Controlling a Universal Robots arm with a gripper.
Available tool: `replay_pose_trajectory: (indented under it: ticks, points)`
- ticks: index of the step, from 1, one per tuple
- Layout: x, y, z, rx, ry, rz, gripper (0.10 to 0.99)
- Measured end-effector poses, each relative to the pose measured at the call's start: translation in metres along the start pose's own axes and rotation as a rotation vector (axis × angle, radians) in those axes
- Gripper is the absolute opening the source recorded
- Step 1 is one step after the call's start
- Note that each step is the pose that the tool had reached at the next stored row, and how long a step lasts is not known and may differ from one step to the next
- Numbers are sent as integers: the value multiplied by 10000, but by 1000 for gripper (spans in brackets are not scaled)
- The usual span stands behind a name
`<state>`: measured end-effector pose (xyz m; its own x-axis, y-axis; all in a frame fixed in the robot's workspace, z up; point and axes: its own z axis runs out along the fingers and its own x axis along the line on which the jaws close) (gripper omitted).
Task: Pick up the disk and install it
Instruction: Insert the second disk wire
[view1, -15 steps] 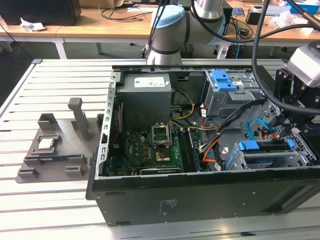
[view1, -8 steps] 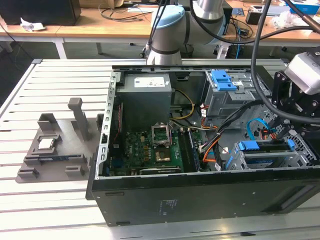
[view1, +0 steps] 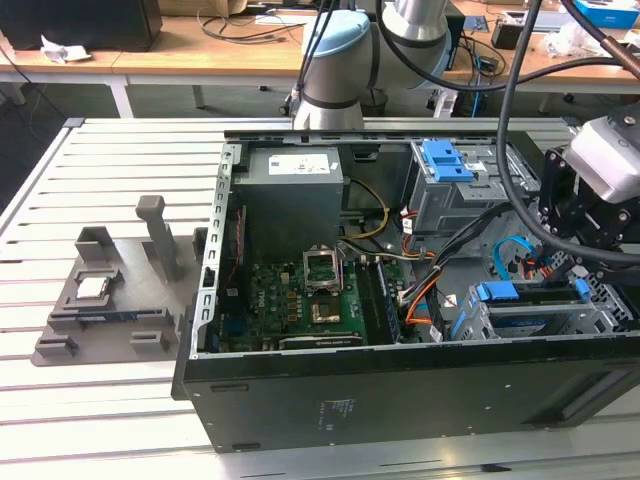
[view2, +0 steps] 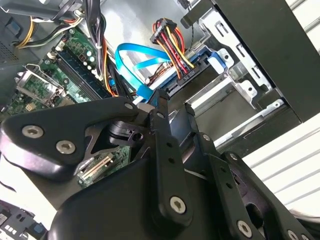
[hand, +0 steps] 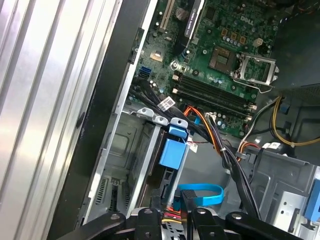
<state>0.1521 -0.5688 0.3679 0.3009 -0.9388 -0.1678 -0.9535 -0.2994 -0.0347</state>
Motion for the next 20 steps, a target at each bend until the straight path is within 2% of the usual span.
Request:
replay_pose_trajectory:
  ticks: [3,5,6,7,13,20]
  points:
    - [6,2,12,28,-87,-2,302]
    - [6,2,15,57,-179,-3,302]
    - [7,2,19,81,-256,-4,302]
    - [7,2,24,87,-274,-4,302]
    - [1,0,45,94,-291,1,302]
    - [-80,-26,74,93,-291,1,302]
